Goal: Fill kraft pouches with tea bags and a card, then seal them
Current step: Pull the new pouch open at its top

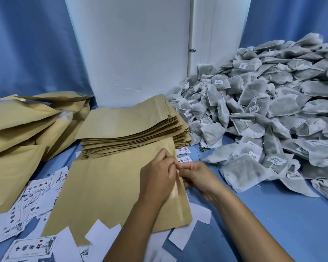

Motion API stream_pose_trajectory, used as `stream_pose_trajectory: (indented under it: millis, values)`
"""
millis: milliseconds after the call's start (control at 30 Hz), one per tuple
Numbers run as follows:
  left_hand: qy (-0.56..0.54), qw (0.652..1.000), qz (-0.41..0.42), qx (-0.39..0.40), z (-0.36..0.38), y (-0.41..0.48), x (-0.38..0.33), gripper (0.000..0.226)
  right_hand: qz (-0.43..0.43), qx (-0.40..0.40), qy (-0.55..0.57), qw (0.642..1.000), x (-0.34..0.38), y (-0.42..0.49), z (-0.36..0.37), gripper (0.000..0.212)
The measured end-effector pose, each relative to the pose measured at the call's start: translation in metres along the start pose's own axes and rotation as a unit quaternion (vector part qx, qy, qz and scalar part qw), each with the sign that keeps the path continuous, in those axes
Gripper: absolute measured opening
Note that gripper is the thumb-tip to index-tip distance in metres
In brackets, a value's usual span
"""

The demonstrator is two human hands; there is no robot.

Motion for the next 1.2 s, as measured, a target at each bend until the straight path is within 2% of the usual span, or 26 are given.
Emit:
stream_pose_trajectory:
  millis: [167,267,333,367,400,467,533,633,700,767,800,900,967,1033,1133,1200]
  values:
    - [0.081,0.996,0.022,0.039,0.004,0.001,0.007,0.007,0.023,0.054,0.032,0.998,-0.009,0.002,0.013,0.018]
    - [0.042,0.995,-0.064,0.061,0.013,0.002,0.023,0.009,0.044,0.008,0.066,0.997,-0.015,0.005,0.011,0.020]
    - [-0.031,0.990,-0.133,0.040,0.015,-0.001,0.034,0.012,0.065,-0.006,0.078,0.995,-0.021,0.006,0.014,0.022]
    - [-0.049,0.989,-0.138,0.028,0.013,-0.002,0.035,0.012,0.074,-0.012,0.074,0.994,-0.024,0.007,0.015,0.026]
    - [-0.054,0.990,-0.127,0.016,0.010,-0.002,0.033,0.011,0.077,-0.029,0.059,0.995,-0.025,0.007,0.014,0.030]
    - [-0.067,0.993,-0.096,-0.032,-0.002,-0.002,0.030,0.010,0.052,-0.124,-0.018,0.991,-0.019,0.005,-0.002,0.034]
    - [-0.066,0.993,-0.050,-0.088,-0.018,-0.003,0.025,0.014,0.017,-0.237,-0.084,0.968,-0.008,-0.001,-0.024,0.030]
    - [-0.049,0.993,0.024,-0.105,-0.022,-0.002,0.010,0.017,-0.113,-0.312,-0.241,0.912,0.018,-0.014,-0.022,0.026]
    - [-0.074,0.991,0.040,-0.101,-0.016,0.001,0.003,0.017,-0.229,-0.261,-0.350,0.870,0.031,-0.017,0.006,0.030]
    - [-0.148,0.982,0.023,-0.116,-0.015,0.005,0.002,0.019,-0.276,-0.189,-0.395,0.855,0.032,-0.013,0.032,0.031]
    - [-0.168,0.978,0.027,-0.124,-0.016,0.006,0.001,0.020,-0.259,-0.164,-0.396,0.866,0.031,-0.008,0.036,0.033]
    - [-0.143,0.977,0.119,-0.109,-0.019,0.006,-0.020,0.016,-0.175,-0.073,-0.395,0.899,0.019,0.003,0.039,0.042]
    - [-0.166,0.970,0.147,-0.097,-0.018,0.006,-0.032,0.014,-0.117,0.007,-0.357,0.927,0.012,0.002,0.040,0.038]
    - [-0.158,0.969,0.164,-0.097,-0.019,0.008,-0.038,0.013,-0.073,0.046,-0.308,0.947,0.009,0.000,0.038,0.032]
    - [-0.090,0.973,0.184,-0.103,-0.023,0.008,-0.040,0.012,-0.018,0.125,-0.144,0.981,0.003,0.000,0.037,0.019]
    - [-0.014,0.976,0.185,-0.111,-0.025,0.007,-0.036,0.016,0.021,0.145,-0.020,0.989,0.002,0.004,0.030,0.024]
Point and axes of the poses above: each hand's wrist, its own y-axis towards the middle knuckle, its own z-axis out of the palm, x = y × z, the point moved 7 cm from there along y, towards the middle knuckle, and after that the axes turned 10 degrees about z, right-handed, at the moved point
